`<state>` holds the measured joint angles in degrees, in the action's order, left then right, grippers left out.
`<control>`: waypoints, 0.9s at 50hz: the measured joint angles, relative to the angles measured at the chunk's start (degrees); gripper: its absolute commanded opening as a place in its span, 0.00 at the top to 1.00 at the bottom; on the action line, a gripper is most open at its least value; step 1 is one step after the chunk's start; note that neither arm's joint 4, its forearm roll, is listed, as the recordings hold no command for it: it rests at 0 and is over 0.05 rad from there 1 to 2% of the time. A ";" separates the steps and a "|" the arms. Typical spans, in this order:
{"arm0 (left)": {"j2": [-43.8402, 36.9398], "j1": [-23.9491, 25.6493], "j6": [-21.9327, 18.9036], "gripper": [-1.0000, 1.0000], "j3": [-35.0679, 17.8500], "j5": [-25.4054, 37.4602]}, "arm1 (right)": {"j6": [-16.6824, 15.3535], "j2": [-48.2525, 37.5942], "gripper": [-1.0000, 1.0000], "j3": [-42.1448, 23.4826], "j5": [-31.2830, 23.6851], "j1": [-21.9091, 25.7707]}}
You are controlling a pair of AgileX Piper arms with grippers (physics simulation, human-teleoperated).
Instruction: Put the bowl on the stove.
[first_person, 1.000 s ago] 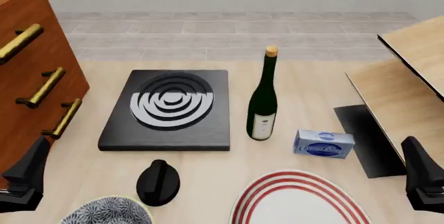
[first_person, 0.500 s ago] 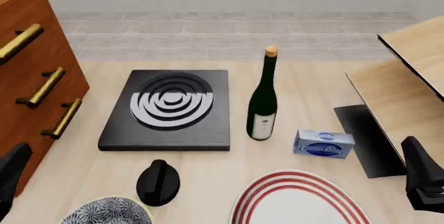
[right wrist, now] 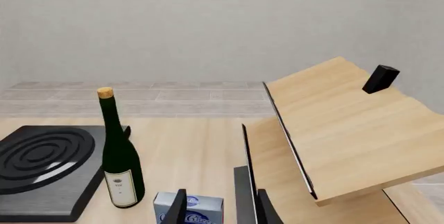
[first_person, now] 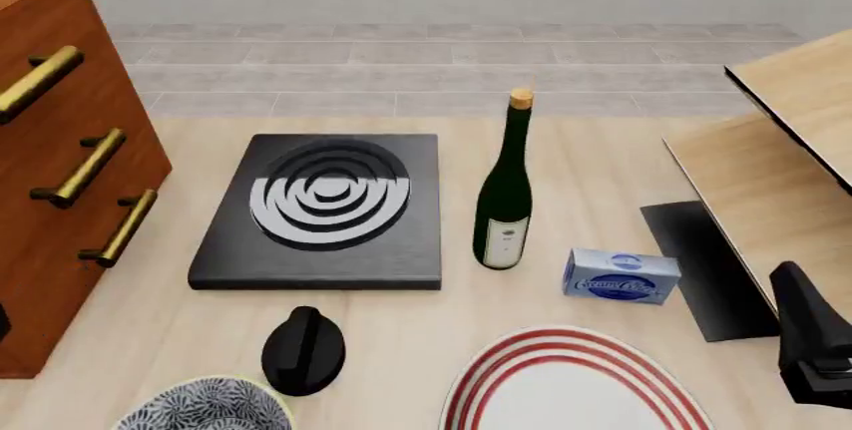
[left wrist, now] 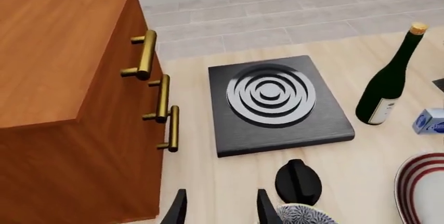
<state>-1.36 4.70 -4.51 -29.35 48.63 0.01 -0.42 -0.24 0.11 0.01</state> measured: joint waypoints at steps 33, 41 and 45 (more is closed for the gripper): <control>-2.93 -0.14 -2.39 0.00 -3.56 8.26 | 0.00 0.00 0.00 0.00 0.00 0.00; -3.35 0.12 -2.68 0.00 -2.28 8.64 | 0.00 0.00 0.00 0.00 0.00 0.00; -3.32 0.23 -3.02 0.00 -1.82 9.07 | 0.00 0.00 0.00 0.00 0.00 0.00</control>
<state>-4.68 4.94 -7.52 -31.17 57.70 0.01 -0.42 -0.24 0.11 0.01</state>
